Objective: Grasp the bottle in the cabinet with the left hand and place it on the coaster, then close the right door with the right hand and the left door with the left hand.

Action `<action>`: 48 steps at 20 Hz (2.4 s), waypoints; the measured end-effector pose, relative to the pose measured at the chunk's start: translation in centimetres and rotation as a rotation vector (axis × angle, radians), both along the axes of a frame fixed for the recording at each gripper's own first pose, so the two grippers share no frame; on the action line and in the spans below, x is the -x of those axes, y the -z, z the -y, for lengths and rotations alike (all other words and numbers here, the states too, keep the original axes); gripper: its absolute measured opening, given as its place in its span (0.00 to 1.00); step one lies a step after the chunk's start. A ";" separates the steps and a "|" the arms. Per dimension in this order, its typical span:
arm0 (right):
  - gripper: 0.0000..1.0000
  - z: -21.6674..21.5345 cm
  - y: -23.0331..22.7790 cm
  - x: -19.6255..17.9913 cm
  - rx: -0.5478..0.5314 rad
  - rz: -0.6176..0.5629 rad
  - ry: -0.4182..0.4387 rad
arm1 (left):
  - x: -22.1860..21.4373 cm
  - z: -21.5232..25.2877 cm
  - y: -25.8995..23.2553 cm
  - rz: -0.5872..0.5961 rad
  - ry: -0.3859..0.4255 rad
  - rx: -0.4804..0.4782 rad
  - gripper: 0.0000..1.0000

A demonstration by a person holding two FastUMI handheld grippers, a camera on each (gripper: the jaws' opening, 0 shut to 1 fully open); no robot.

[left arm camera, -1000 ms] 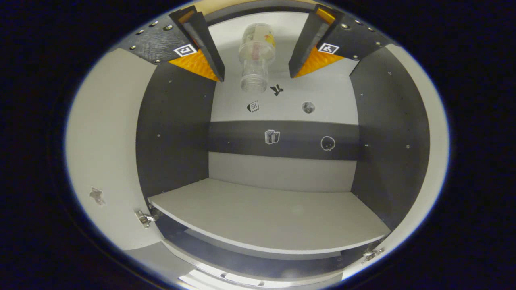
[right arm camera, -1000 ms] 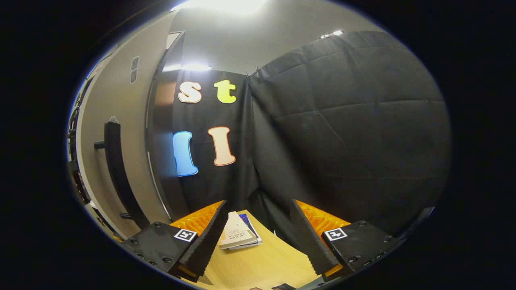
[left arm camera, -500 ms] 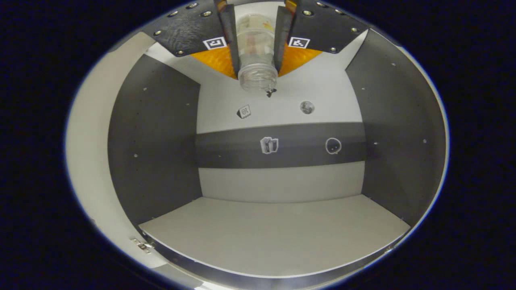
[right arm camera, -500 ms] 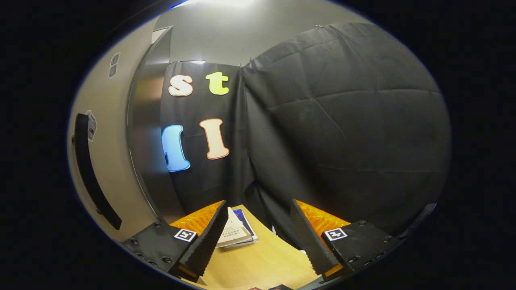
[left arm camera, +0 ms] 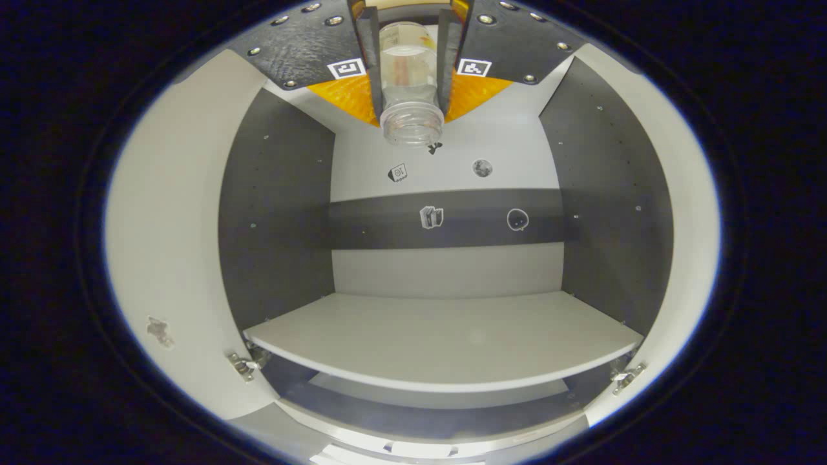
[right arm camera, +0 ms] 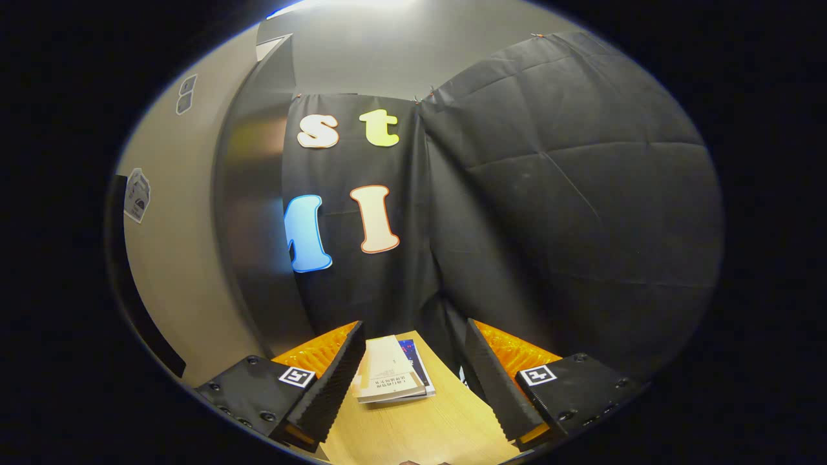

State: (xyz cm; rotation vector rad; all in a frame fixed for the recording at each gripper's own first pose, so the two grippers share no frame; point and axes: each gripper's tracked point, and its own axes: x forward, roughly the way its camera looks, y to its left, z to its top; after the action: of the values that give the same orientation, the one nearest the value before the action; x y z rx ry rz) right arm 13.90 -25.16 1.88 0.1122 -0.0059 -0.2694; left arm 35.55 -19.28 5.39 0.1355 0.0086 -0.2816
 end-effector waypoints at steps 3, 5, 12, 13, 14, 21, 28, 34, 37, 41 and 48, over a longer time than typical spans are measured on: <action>0.99 -1.3 -1.2 0.4 0.023 0.032 -0.012 | 4.5 -0.8 -2.3 0.044 0.037 0.007 0.39; 0.99 -2.2 -1.7 0.9 0.040 0.039 -0.028 | 7.8 -1.7 -3.4 0.071 0.066 0.014 0.39; 0.99 -3.7 -3.9 6.1 0.059 0.068 0.004 | 16.0 -4.0 1.4 0.058 0.157 0.080 0.37; 0.94 -4.0 -4.0 7.0 0.062 0.069 0.018 | 16.9 -4.2 3.2 0.037 0.166 0.098 0.36; 0.94 -4.2 -4.1 8.1 0.067 0.070 0.033 | 17.7 -4.6 5.1 0.024 0.174 0.111 0.37; 0.99 -5.7 -3.8 13.4 0.094 0.046 0.105 | 20.0 -5.9 16.8 -0.037 0.219 0.142 0.34; 0.99 -6.5 -2.2 15.7 0.027 0.002 0.137 | 20.5 -5.5 27.5 -0.122 0.218 0.165 0.34; 0.99 -6.5 -1.1 15.3 0.002 -0.036 0.143 | 21.1 -4.3 33.1 -0.153 0.196 0.117 0.38; 0.94 -6.4 -0.7 15.1 0.024 -0.059 0.143 | 21.2 -3.9 34.7 -0.163 0.185 0.094 0.39; 0.99 -5.9 -0.3 14.4 0.015 -0.067 0.129 | 22.1 -3.5 36.8 -0.186 0.175 0.059 0.39; 0.94 -4.9 0.5 11.4 -0.001 -0.046 0.028 | 24.0 -2.9 36.9 -0.229 0.108 0.029 0.94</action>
State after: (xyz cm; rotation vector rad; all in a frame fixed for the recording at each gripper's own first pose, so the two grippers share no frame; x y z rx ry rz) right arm 2.50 -20.23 1.41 0.1067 0.0386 -0.2999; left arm 11.59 -16.43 -31.53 0.0743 0.2247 -0.4040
